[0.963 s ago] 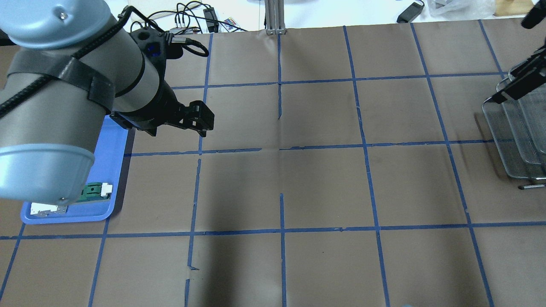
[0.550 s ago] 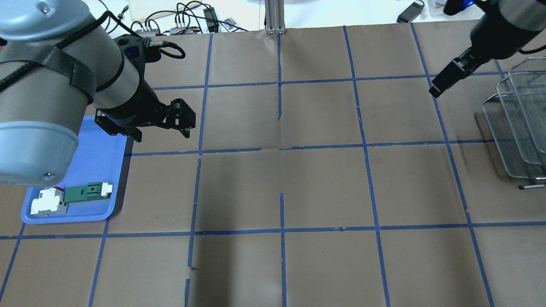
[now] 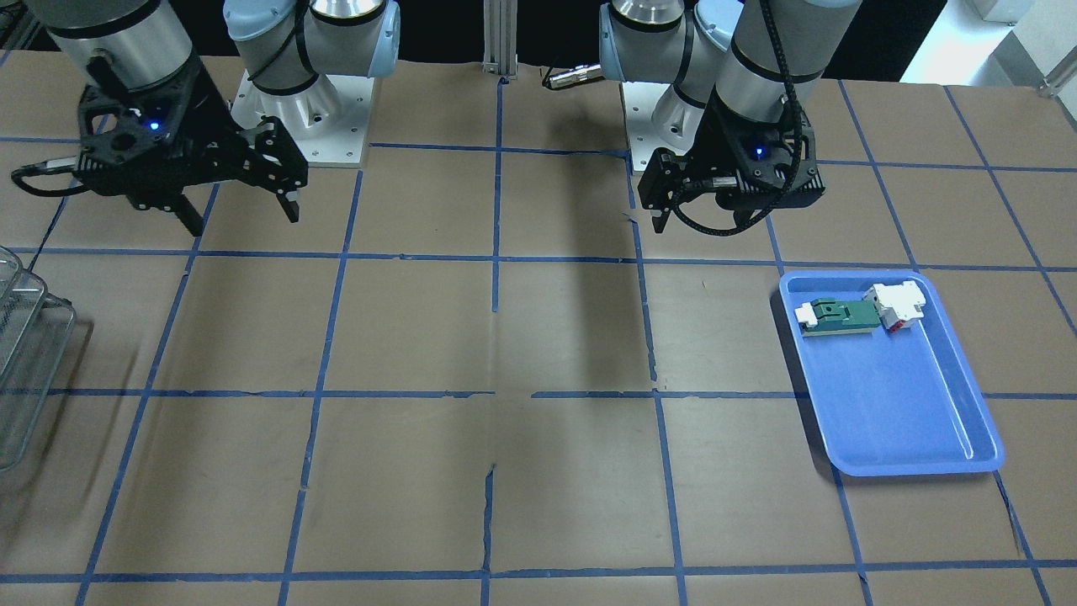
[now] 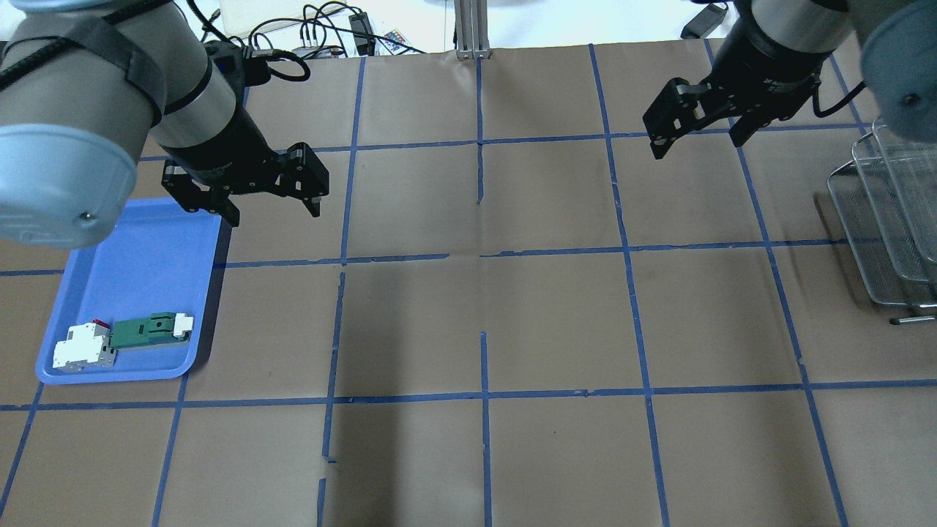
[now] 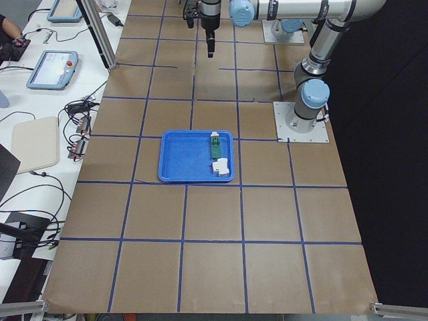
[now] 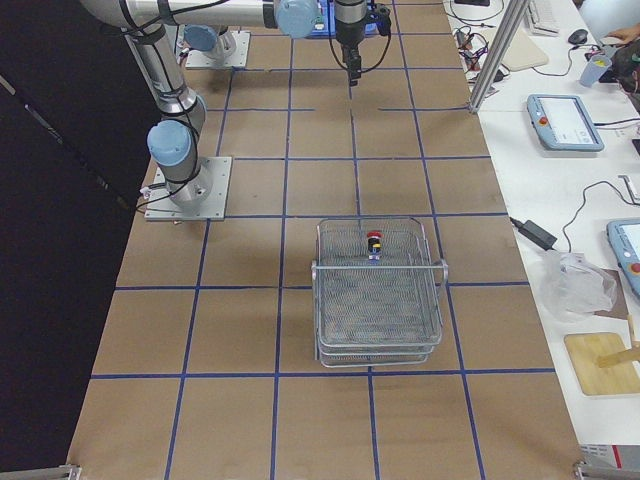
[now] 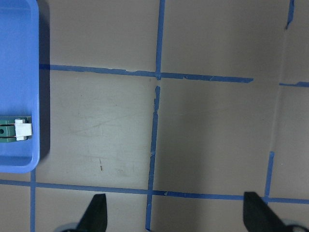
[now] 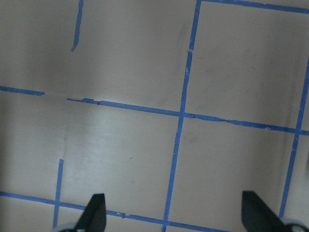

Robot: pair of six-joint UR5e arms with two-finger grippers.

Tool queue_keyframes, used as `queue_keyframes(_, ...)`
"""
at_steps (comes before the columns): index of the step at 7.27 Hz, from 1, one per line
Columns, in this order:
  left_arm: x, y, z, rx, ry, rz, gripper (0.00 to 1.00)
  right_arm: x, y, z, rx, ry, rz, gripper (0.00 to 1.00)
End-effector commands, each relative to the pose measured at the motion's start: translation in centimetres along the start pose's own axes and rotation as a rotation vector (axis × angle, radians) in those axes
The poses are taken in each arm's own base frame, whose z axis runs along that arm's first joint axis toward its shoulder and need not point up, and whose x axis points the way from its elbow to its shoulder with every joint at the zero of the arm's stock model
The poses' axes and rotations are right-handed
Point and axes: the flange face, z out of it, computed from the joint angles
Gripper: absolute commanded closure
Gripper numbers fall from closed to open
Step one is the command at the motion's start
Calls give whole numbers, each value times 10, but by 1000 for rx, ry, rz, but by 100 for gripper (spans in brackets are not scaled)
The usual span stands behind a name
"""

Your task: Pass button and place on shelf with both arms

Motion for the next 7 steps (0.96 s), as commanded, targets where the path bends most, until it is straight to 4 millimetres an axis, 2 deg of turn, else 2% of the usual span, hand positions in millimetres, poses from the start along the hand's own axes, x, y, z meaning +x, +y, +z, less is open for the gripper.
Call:
queue_keyframes(1, 8, -14, 5, -72, -6, -4, 0, -24, 11, 0, -58, 22, 83, 0)
queue_keyframes(3, 7, -15, 4, -68, -6, 5, 0, -13, -3, 10, -124, 89, 97, 0)
queue_keyframes(4, 7, -15, 4, -63, -6, 2, 0, -13, -5, 2, -108, 89, 100, 0)
queue_keyframes(5, 7, -16, -1, -54, -1, -4, 0, -12, -6, 3, -112, 89, 98, 0)
queue_keyframes(7, 11, -16, 5, -55, 0, 7, 0, -12, -6, 2, -108, 91, 98, 0)
